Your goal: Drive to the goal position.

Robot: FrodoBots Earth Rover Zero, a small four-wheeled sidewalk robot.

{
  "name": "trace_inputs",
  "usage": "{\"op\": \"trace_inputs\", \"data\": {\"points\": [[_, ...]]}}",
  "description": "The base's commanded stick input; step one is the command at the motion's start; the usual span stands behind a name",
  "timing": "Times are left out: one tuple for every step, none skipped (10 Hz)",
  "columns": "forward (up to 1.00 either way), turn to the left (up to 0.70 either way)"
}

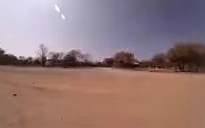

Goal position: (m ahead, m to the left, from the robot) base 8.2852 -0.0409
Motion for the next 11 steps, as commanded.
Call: {"op": "trace_inputs", "data": {"points": [[1.00, 0.00], [1.00, 0.01], [1.00, 0.01], [1.00, 0.00], [1.00, 0.00], [1.00, 0.01], [1.00, 0.02], [1.00, 0.00], [1.00, 0.01], [1.00, 0.01], [1.00, 0.00]]}}
